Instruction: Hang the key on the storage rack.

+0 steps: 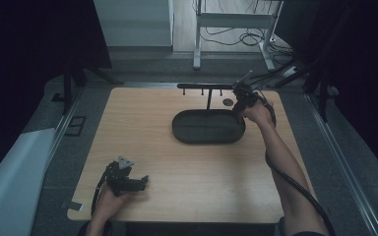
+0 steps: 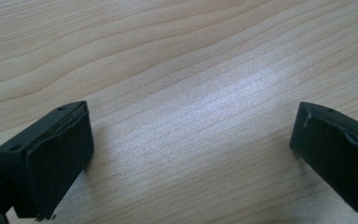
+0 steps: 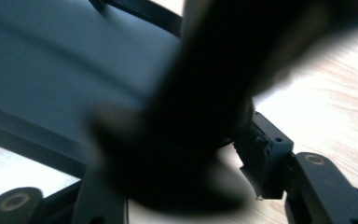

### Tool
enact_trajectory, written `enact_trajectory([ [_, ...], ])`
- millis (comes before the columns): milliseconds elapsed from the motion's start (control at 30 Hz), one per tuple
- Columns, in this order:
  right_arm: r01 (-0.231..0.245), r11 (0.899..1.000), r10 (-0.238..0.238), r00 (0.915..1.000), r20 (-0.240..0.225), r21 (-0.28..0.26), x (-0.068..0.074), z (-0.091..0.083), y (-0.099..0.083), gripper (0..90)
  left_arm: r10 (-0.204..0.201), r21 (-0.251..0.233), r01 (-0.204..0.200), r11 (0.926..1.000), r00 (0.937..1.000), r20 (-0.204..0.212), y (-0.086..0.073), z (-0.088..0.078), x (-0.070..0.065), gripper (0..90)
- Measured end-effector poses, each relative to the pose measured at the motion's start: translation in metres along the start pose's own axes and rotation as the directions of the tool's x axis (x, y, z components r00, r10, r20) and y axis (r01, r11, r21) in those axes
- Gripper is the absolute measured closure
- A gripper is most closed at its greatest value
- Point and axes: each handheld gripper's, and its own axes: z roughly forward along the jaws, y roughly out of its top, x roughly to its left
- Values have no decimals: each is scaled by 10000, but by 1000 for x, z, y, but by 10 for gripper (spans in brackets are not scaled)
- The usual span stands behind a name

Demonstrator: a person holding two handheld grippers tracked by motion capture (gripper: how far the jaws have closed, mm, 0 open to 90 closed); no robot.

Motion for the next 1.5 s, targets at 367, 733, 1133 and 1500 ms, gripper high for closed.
enact_trajectory([
  [367, 349, 9960, -374, 9989, -295, -822, 2, -18, 3, 351, 9, -2, -9, 10000, 10000, 3, 0, 0, 0, 0],
  [733, 802, 9932, -844, 9953, -474, -845, 6, -23, -5, 203, 8, -5, -8, 10000, 10000, 8, 0, 0, 0, 0],
  [1133, 1335, 9847, -1384, 9897, -367, -1123, 8, -28, -19, 134, 8, -4, -8, 10000, 10000, 7, 0, 0, 0, 0],
  [1500, 1423, 9774, -1531, 9864, -596, -1563, 6, -38, -34, 128, -11, -22, 11, 10000, 10000, 6, 0, 0, 0, 0],
])
